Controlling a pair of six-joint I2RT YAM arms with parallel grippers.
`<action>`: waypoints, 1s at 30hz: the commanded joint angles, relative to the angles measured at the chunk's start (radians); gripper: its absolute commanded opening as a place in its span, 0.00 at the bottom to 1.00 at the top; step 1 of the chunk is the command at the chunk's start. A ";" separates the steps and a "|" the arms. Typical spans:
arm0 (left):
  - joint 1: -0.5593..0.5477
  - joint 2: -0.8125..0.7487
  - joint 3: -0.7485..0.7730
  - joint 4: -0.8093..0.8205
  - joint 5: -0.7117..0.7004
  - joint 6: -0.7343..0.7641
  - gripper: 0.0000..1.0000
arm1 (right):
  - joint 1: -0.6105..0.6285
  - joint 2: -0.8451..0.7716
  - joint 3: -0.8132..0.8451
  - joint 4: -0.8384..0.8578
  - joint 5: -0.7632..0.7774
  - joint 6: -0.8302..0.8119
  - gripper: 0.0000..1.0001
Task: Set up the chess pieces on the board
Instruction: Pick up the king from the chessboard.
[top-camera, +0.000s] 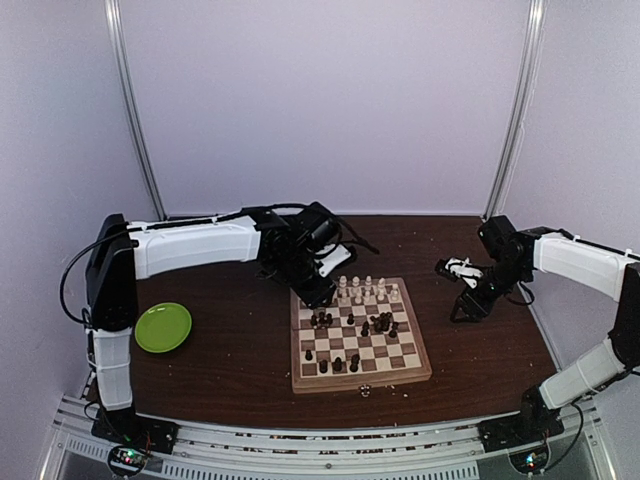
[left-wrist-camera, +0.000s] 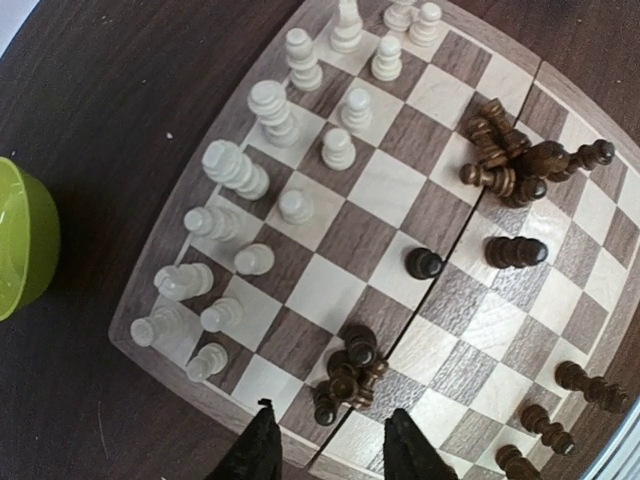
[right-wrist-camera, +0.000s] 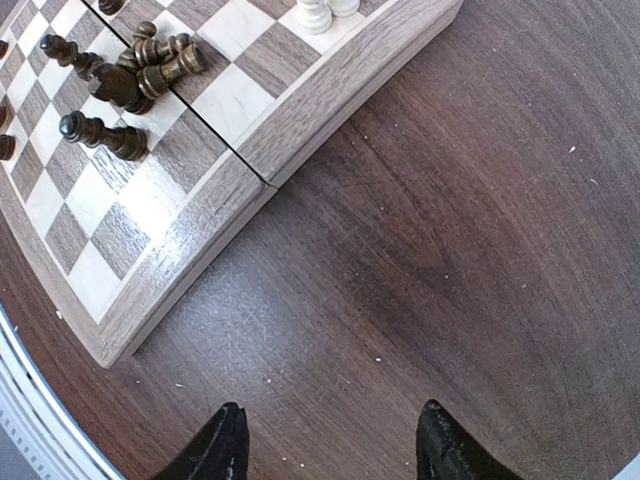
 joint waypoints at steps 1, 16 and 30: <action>-0.013 0.007 -0.009 0.107 0.122 0.054 0.35 | 0.012 0.021 0.025 -0.018 0.019 -0.006 0.57; -0.073 0.127 0.108 0.154 0.271 0.121 0.35 | 0.013 0.020 0.022 -0.018 0.034 -0.002 0.57; -0.083 0.019 0.114 0.174 0.252 0.084 0.35 | 0.036 -0.133 0.031 0.044 -0.153 0.031 0.56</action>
